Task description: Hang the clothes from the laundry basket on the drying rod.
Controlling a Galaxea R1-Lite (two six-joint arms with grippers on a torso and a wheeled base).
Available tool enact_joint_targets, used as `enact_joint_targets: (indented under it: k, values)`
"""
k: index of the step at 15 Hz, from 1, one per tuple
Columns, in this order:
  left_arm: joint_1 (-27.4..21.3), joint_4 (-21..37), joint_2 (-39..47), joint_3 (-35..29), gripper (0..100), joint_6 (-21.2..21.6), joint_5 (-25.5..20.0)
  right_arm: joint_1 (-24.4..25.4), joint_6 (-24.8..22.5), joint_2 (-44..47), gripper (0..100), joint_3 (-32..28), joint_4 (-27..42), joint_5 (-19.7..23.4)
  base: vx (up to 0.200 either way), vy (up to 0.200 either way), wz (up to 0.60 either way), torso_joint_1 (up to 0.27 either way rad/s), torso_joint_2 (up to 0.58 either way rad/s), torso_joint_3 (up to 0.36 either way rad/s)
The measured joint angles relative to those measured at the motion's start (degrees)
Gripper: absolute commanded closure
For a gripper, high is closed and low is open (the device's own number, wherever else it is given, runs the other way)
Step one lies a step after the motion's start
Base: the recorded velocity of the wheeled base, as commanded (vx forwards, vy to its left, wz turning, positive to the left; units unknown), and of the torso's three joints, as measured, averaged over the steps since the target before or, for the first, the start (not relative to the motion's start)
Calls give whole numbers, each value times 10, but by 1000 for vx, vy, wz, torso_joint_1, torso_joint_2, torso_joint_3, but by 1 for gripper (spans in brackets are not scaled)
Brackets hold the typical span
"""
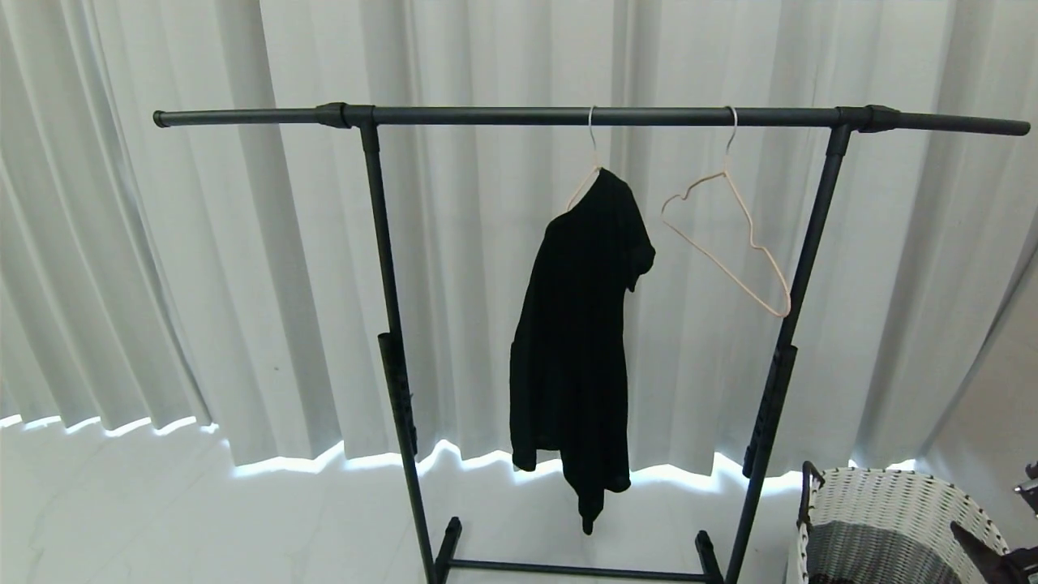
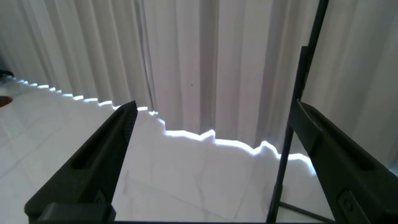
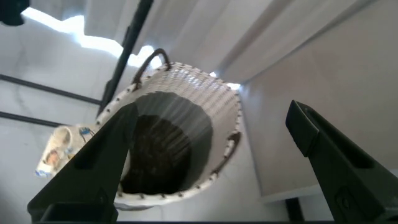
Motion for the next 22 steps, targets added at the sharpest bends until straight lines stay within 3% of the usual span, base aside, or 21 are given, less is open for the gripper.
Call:
enact_joint_targets:
  k: [3,7,12,14,16,17,22]
  values:
    - [0,-1,0,0,0,12,-1,14,39,69,0,-10,-7,7,0,0,0,0,0,0]
    - [0,-3,0,-1,0,73,-2,106,106,175,0,-12,-36,9,0,0,0,0,0,0]
    - [0,-4,0,-2,0,86,-4,137,128,310,0,-10,-40,10,0,0,0,0,0,0]
    - [0,-4,0,-2,0,87,-28,138,129,361,0,-13,-58,25,0,0,0,0,0,0]
    - [0,-5,0,-1,0,90,-124,138,117,410,0,-16,-79,46,0,0,0,0,0,0]
    - [0,-6,0,-1,0,90,-144,138,102,435,0,-20,-82,50,0,0,0,0,0,0]
    - [0,-7,0,-1,0,84,-146,135,71,542,0,-74,-97,48,0,0,0,0,0,0]
